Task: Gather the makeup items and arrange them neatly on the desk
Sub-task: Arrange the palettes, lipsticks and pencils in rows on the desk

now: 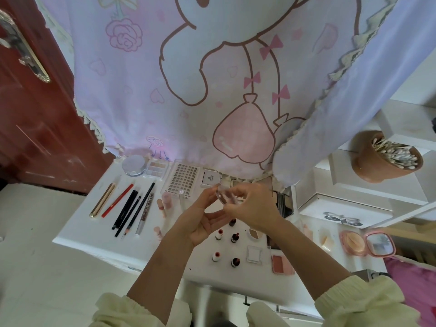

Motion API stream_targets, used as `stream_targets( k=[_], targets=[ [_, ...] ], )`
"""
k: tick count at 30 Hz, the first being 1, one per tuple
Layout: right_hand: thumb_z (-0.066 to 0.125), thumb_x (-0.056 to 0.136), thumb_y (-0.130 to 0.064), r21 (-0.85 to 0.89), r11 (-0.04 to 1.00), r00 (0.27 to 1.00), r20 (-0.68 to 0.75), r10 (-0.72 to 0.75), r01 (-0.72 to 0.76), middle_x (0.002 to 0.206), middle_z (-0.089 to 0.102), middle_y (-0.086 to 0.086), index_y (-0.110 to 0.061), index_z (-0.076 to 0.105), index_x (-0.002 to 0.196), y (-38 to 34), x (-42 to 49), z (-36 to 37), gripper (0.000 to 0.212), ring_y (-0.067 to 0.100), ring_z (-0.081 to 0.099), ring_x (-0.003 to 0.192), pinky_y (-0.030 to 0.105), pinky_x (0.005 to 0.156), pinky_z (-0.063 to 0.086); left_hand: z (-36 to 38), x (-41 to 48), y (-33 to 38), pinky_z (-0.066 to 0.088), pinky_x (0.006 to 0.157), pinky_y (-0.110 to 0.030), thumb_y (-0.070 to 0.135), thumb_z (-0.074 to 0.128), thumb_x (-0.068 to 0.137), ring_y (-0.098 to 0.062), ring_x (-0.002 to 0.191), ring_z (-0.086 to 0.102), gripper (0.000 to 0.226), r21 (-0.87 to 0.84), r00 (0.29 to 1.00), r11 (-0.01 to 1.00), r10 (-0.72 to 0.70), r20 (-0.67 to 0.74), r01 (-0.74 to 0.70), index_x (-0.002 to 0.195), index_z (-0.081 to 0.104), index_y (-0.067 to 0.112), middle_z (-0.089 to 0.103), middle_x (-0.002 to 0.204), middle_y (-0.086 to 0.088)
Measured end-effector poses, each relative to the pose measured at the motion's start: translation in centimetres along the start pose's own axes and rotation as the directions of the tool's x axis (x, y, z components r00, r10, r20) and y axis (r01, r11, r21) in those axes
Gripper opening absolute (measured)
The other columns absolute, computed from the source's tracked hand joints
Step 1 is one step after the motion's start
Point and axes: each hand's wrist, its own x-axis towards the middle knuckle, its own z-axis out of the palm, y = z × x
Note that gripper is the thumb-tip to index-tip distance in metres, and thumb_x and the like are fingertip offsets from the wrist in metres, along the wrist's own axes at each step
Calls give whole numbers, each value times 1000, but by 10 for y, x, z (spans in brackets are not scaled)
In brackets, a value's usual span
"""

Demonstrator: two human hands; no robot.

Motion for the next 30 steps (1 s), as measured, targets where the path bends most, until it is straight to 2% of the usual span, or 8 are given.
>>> stream_targets(
  k=[6,10,12,15,18,22,27,30],
  targets=[
    [67,79,-25,-65,995,992,112,-64,72,54,56,-14,-27,77,97,-3,3,-14,21,3,49,56,12,54,31,4,4,-2,57,84,-36,33,66,88,-22,82,69,31,-26,1000,1000,5,-2,-5,106,69,9,70,90,-12],
    [68,77,-44,150,989,998,69,-10,-1,59,66,-16,-26,79,90,1,11,-21,24,4,52,49,21,47,38,6,6,2,60,79,-35,33,64,89,-26,86,70,34,-41,999,999,-21,26,22,108,69,6,69,97,-18],
    [66,76,-50,174,985,996,94,3,-20,70,72,-11,-29,79,87,2,15,-24,27,14,64,62,36,59,54,8,8,6,60,77,-34,34,62,89,-28,85,70,36,-30,999,998,-47,28,48,108,69,4,69,97,-23],
    [69,84,-32,150,987,993,116,38,-55,79,75,-9,-23,78,93,10,26,-29,16,9,70,72,36,73,60,11,14,14,59,80,-37,35,61,90,-31,89,69,40,11,997,997,-78,21,78,110,66,1,67,97,-25],
    [65,89,-29,109,993,997,60,46,-52,76,75,1,-14,78,92,14,36,-34,20,18,68,64,39,67,59,12,21,27,59,77,-36,34,61,89,-33,92,67,39,66,996,994,-91,4,91,108,63,0,64,101,-25],
    [64,91,-22,112,993,997,60,38,-45,75,74,2,-11,77,95,15,51,-34,17,1,56,50,19,51,46,14,28,52,59,72,-36,33,59,91,-36,92,66,34,221,998,973,-63,-26,67,105,62,3,62,106,-23],
    [64,91,-19,247,954,985,0,174,-168,84,74,11,-13,75,94,24,73,-22,12,35,70,82,53,76,57,5,42,90,61,63,-39,25,54,95,-41,89,69,30,345,997,935,-78,-24,82,114,57,2,61,110,-24],
    [63,93,-16,260,942,974,-18,225,-213,85,74,14,-9,74,92,24,81,-13,14,38,70,81,54,75,57,-4,57,107,61,68,-42,24,53,96,-45,89,69,31,438,993,892,-110,-29,112,116,56,1,64,104,-23]
  ],
)
